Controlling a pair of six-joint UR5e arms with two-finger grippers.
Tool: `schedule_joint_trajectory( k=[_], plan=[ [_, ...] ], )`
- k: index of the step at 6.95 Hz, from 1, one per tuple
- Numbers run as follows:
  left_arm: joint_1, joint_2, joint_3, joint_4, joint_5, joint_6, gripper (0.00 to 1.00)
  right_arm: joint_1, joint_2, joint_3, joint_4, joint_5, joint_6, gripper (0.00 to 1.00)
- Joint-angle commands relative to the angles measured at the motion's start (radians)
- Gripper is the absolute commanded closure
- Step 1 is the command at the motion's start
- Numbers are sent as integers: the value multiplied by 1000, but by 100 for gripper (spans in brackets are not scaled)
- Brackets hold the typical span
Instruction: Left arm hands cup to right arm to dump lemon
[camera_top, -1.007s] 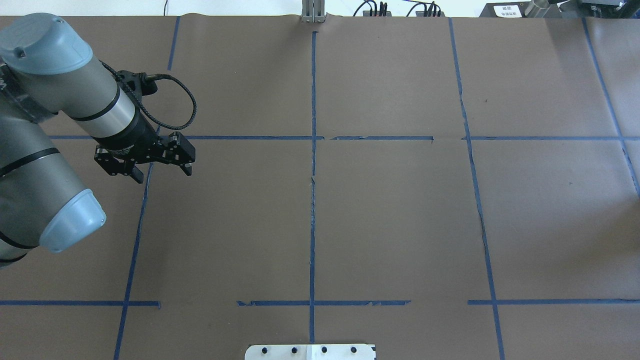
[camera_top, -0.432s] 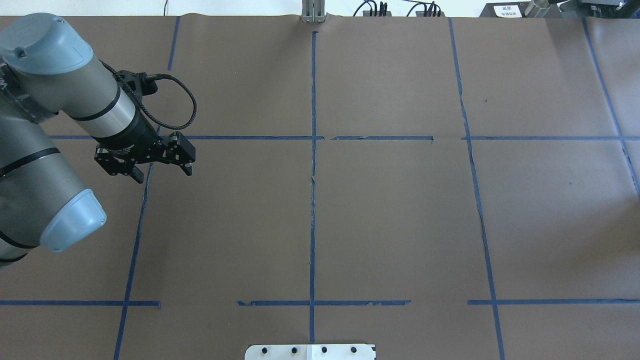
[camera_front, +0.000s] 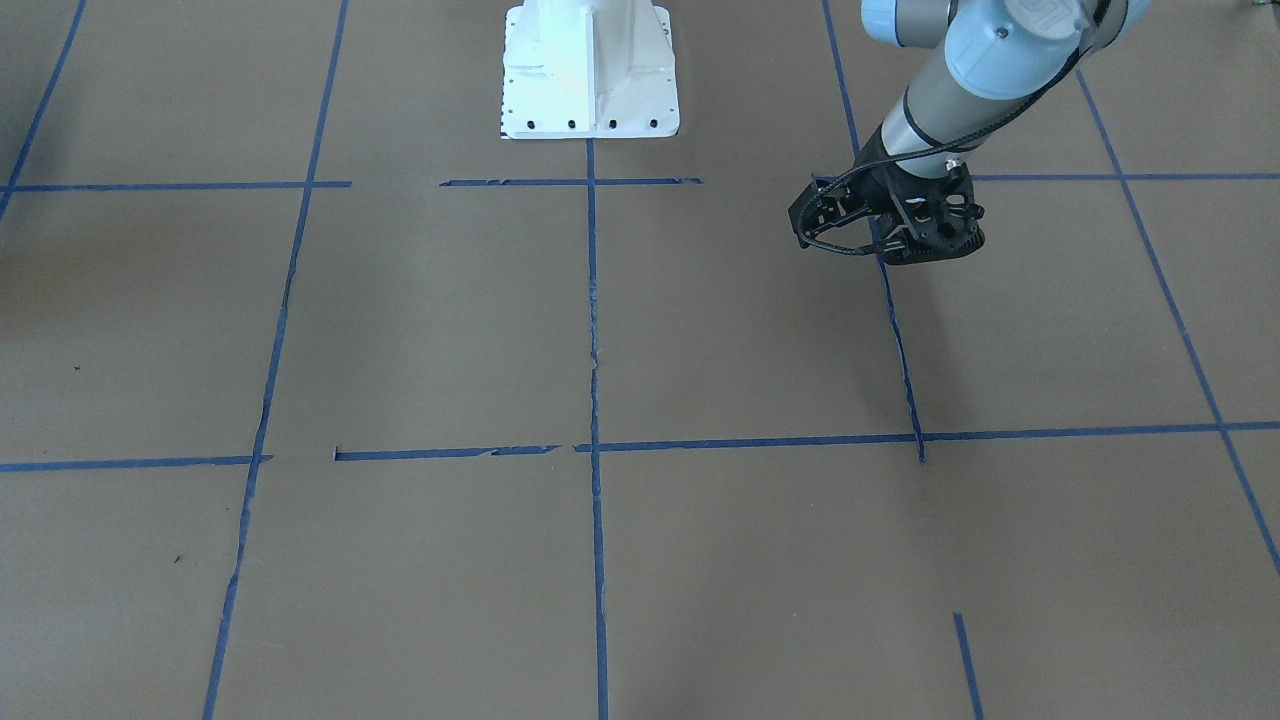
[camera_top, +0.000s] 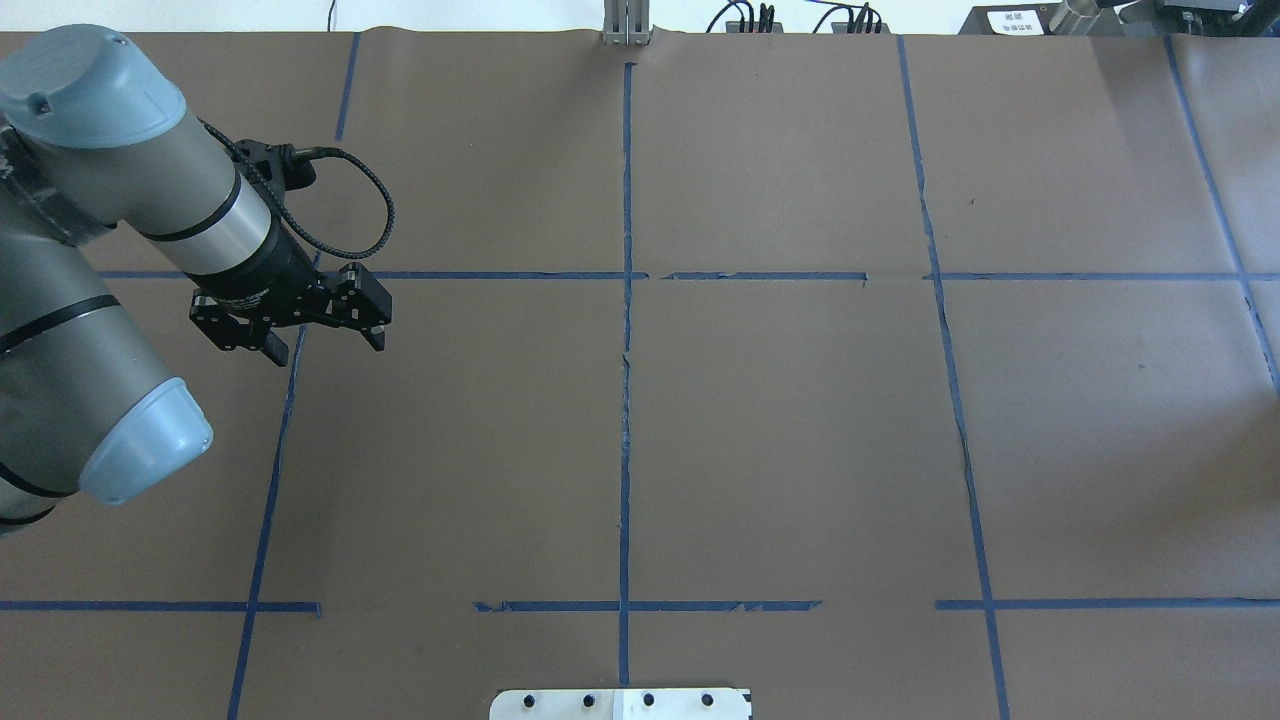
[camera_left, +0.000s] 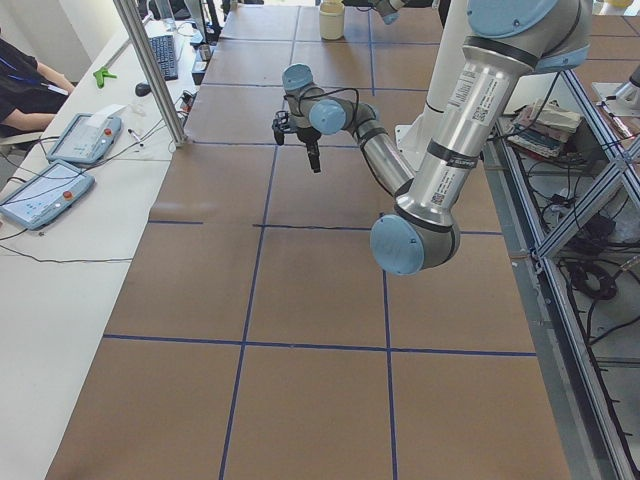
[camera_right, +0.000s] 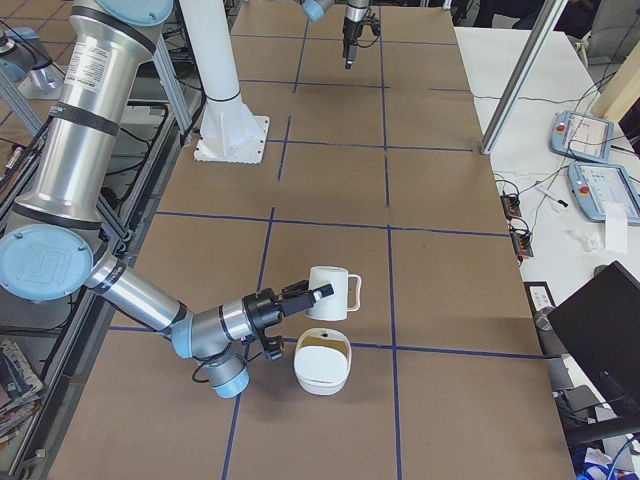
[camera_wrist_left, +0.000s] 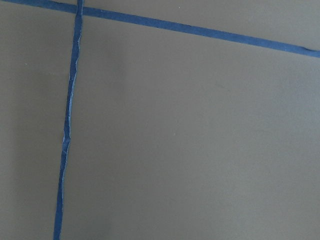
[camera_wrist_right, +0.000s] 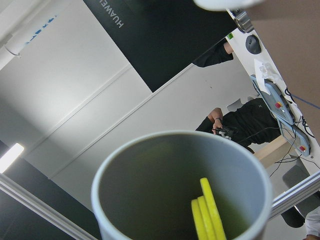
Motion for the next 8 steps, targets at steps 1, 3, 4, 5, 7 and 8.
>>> schedule_joint_trajectory(
  k=[1,3,4,5,7,8],
  plan=[
    [0,0,-2,0,0,0,0,-1,1,-6,16,-10,29,65],
    [-2,0,-5,0,0,0,0,-1,1,-7,16,-10,57,65],
    [-2,0,-4,0,0,0,0,-1,1,-7,16,-10,61,65],
    [-2,0,-4,0,0,0,0,-1,1,-7,16,-10,61,65],
    [-2,1,-4,0,0,0,0,-1,1,-5,26,-38,172,64],
    [0,1,-5,0,0,-2,0,-1,1,-18,47,-48,195,64]
  ],
)
